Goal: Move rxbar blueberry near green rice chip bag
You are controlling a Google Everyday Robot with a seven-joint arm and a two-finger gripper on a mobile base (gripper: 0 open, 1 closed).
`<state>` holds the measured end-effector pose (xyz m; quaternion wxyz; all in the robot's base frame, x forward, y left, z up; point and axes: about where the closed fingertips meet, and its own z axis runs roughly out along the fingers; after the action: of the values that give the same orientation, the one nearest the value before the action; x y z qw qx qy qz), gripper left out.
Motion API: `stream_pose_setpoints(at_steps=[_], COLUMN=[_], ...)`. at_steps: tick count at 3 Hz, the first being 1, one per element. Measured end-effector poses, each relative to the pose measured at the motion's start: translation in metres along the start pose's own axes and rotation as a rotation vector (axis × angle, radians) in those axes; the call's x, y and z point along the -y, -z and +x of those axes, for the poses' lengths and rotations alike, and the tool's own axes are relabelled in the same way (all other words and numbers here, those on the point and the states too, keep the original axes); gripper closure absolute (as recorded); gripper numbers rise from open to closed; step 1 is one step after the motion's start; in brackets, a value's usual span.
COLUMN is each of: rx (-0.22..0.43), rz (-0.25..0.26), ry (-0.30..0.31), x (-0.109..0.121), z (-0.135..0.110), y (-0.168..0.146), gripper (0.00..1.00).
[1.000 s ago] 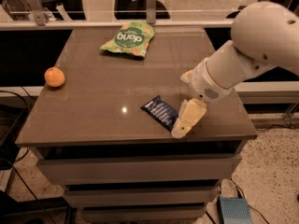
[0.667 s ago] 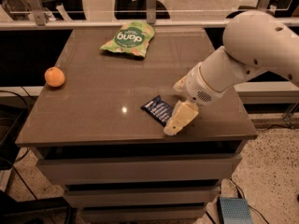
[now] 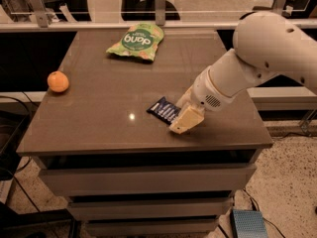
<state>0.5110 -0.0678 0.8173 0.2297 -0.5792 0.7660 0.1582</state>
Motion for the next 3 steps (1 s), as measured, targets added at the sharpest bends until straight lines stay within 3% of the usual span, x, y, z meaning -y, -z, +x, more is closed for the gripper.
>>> stream_pose_setpoints(at_steps=[1, 2, 3], rx=[0.0, 0.0, -0.012], rz=[0.0, 0.0, 0.054], ry=[0.0, 0.0, 0.002], x=[0.0, 0.0, 0.022], z=[-0.002, -0.002, -0.006], y=[0.003, 0.004, 0.034], gripper=[0.88, 1.0, 1.0])
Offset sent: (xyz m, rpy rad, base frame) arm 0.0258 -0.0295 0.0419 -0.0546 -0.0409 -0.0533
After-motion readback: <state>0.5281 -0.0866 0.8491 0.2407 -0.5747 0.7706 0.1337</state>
